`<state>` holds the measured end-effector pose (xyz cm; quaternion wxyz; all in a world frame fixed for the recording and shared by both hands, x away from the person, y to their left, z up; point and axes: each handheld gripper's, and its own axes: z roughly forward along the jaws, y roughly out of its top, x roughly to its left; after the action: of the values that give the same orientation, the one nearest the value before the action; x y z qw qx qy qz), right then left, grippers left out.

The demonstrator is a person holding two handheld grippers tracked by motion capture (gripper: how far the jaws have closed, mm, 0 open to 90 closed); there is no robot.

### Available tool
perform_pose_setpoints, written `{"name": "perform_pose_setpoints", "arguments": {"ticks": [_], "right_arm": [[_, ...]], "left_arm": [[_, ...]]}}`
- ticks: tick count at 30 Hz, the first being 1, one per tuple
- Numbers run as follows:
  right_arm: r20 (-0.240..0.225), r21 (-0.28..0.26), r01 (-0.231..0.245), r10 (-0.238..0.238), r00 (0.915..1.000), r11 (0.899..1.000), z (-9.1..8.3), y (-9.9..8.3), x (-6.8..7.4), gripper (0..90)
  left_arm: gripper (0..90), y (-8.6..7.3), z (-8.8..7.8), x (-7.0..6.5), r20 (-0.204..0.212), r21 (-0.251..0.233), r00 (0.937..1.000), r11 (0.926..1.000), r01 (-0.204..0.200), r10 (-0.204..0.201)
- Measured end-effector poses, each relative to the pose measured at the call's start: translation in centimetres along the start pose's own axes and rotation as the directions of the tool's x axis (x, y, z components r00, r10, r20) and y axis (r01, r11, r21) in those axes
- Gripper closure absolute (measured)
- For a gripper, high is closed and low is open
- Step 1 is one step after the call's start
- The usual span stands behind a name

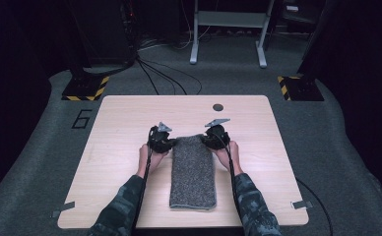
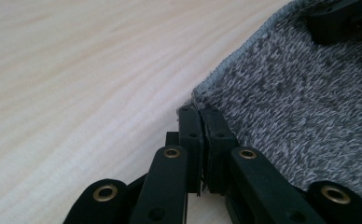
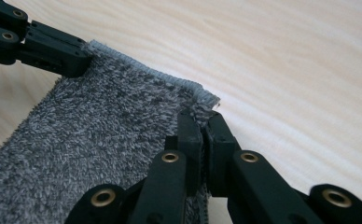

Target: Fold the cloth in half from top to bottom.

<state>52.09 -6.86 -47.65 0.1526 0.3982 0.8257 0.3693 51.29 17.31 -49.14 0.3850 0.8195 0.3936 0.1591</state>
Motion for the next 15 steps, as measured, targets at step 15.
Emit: {"name": "perform_pose_setpoints", "arguments": {"ticks": [15], "right_arm": [[0.048, -0.075, 0.045, -0.042, 0.9980, 0.996, -1.2, 2.0, -0.7, 87.4]], "left_arm": [[87.8, 2.9, -1.2, 0.3, -0.034, -0.063, 0.9989, 0.9974, -0.035, 0.032]]}}
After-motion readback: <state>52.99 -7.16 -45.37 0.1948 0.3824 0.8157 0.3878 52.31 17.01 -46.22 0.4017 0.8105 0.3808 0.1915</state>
